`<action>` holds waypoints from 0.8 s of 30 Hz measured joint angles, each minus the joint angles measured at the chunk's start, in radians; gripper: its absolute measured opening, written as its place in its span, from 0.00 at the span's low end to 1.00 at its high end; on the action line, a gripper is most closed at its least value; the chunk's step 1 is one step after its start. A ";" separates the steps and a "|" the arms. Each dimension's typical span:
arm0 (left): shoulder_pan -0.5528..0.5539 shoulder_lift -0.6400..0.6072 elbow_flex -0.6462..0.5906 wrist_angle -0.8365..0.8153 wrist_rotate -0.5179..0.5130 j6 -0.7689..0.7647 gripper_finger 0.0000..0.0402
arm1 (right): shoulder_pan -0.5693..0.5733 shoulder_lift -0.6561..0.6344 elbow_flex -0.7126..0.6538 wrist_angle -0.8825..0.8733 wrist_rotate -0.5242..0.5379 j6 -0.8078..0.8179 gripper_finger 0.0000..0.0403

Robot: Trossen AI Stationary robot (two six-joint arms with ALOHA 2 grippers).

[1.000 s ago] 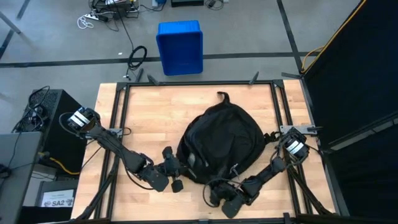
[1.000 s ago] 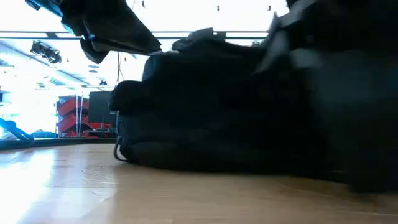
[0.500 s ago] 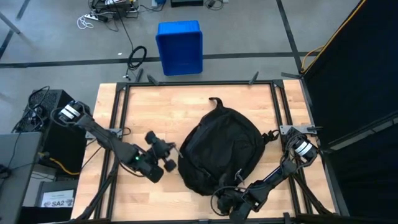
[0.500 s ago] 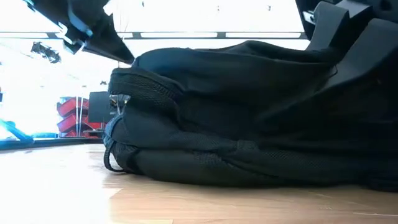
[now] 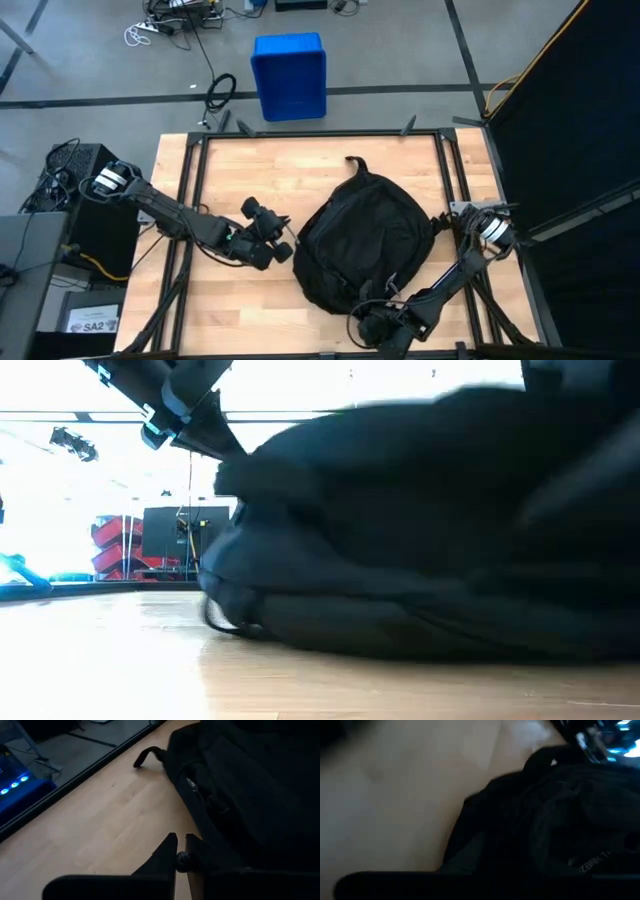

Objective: Unpack backpack
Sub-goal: Close the black backpack

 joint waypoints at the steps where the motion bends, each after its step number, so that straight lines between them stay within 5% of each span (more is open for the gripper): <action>1: 0.000 0.000 0.000 -0.004 -0.001 0.000 0.00 | 0.006 -0.027 0.002 0.002 -0.016 0.002 0.19; 9: 0.002 -0.002 0.000 -0.011 0.021 -0.004 0.00 | 0.097 -0.216 0.007 -0.066 -0.014 0.023 0.40; 14: 0.001 -0.002 0.000 -0.010 0.032 -0.009 0.00 | 0.136 -0.327 0.008 -0.284 -0.013 0.253 0.44; 16: 0.001 -0.002 0.000 -0.007 0.044 -0.015 0.00 | 0.146 -0.356 0.008 -0.416 -0.024 0.417 0.43; 19: 0.000 -0.002 0.000 -0.006 0.053 -0.015 0.00 | 0.146 -0.369 0.004 -0.638 -0.185 0.715 0.35; 24: 0.000 -0.002 0.000 -0.002 0.058 -0.020 0.00 | 0.122 -0.367 -0.133 -0.736 -0.422 0.986 0.11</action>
